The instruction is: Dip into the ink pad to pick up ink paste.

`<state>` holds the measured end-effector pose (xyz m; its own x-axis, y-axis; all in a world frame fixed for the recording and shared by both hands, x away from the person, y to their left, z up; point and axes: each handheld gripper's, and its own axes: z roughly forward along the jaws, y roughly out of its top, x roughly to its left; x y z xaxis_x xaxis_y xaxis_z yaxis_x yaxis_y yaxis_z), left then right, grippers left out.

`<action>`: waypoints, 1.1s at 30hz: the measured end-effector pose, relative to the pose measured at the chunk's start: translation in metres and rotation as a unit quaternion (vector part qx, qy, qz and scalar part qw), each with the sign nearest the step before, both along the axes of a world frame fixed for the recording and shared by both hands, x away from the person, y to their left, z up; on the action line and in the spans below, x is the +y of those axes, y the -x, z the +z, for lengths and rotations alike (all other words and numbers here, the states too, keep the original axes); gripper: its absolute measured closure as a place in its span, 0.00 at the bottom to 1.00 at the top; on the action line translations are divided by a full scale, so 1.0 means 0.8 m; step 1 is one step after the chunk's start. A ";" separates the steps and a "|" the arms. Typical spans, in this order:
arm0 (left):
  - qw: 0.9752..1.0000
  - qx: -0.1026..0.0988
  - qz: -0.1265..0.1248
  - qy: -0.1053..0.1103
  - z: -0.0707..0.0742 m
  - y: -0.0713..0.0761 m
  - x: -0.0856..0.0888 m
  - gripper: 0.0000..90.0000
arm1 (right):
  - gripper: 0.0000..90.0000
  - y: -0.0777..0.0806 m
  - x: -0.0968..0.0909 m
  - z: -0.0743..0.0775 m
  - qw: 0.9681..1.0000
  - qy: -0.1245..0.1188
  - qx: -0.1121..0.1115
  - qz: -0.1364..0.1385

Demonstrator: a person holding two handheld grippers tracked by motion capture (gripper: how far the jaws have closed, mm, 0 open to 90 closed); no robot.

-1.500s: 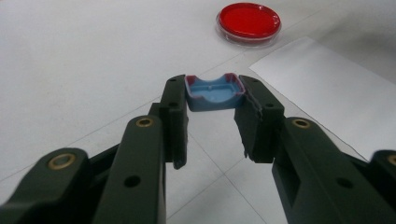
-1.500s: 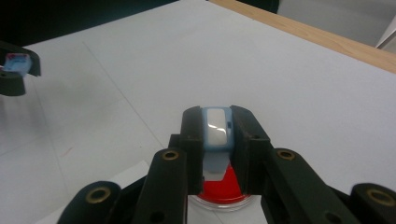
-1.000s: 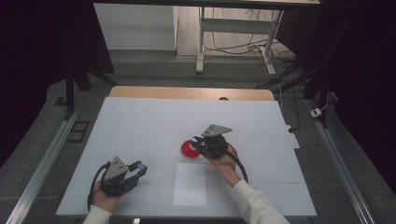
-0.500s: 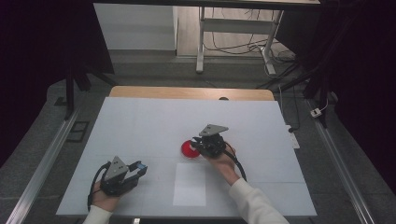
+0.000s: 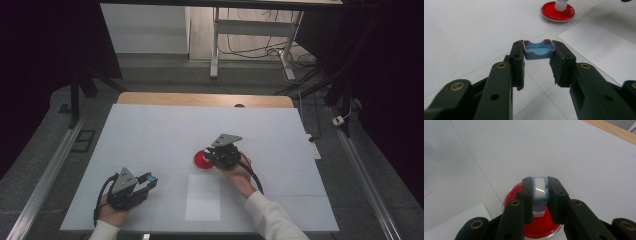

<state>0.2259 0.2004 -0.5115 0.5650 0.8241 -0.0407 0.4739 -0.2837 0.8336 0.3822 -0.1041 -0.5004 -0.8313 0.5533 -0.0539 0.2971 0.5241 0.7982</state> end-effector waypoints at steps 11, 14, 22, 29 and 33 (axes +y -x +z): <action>1.000 0.001 0.000 -0.001 -0.001 0.000 -0.001 0.73 | 0.84 0.000 0.003 -0.003 1.000 0.012 0.005 -0.005; 1.000 0.001 0.000 -0.002 0.000 0.000 -0.001 0.73 | 0.84 0.000 0.005 -0.001 1.000 0.027 0.005 -0.004; 1.000 0.001 0.001 -0.002 0.000 0.001 -0.001 0.73 | 0.84 0.002 0.007 -0.001 0.999 0.037 0.001 -0.005; 1.000 0.001 0.001 -0.002 0.000 0.001 -0.001 0.73 | 0.84 0.002 0.006 -0.002 0.999 0.032 -0.001 -0.005; 1.000 0.001 0.001 -0.002 0.000 0.000 0.000 0.73 | 0.84 0.003 0.007 -0.002 1.000 0.027 -0.001 -0.007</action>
